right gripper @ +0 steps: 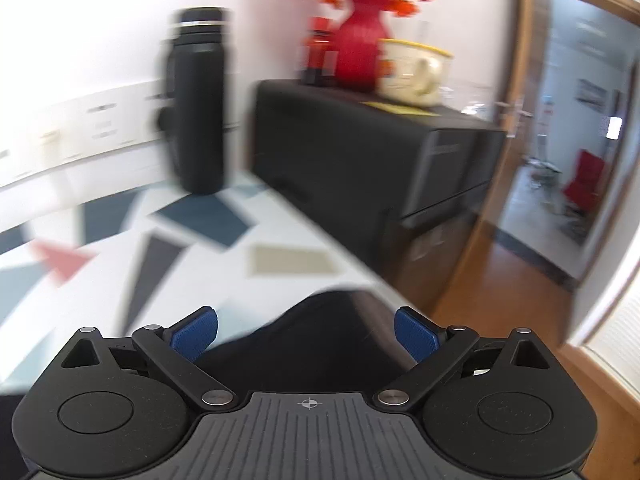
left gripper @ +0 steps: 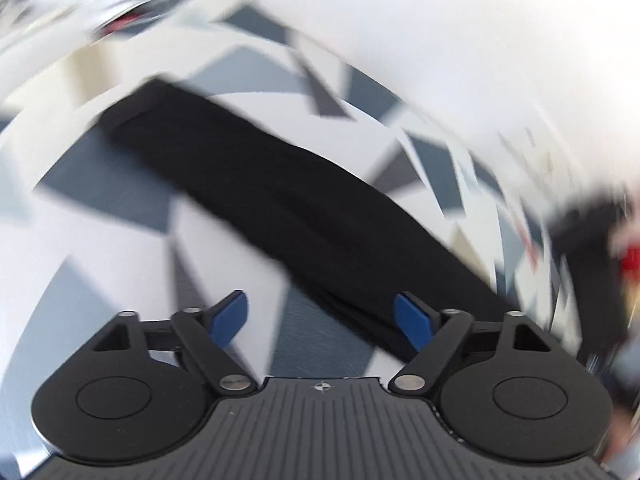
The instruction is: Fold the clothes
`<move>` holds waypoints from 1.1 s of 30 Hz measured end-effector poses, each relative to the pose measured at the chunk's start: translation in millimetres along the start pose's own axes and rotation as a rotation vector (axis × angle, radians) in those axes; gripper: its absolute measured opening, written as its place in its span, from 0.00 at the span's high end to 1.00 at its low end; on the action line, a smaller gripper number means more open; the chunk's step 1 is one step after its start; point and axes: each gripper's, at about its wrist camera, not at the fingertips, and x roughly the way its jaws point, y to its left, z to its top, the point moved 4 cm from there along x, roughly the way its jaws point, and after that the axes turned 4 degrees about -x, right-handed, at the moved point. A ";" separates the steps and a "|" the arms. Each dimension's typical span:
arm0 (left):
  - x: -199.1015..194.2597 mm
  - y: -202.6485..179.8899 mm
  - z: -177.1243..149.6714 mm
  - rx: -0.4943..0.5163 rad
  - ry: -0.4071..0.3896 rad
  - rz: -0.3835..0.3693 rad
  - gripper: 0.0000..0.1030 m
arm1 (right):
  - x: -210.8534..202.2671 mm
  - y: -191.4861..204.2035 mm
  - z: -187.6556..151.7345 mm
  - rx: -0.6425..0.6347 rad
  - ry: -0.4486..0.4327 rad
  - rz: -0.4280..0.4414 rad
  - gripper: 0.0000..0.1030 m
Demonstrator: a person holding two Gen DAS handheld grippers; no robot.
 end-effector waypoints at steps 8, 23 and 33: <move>2.3 49.4 54.1 -0.242 -0.162 -0.026 0.29 | -46.0 43.7 -26.6 -0.034 0.077 0.100 0.08; 19.3 72.8 91.9 -0.240 -0.249 0.068 0.93 | -80.1 47.4 -34.5 -0.021 0.114 0.070 0.07; -43.4 99.7 111.3 -0.203 -0.404 0.179 0.93 | -92.8 124.7 -43.8 -0.193 0.104 0.192 0.01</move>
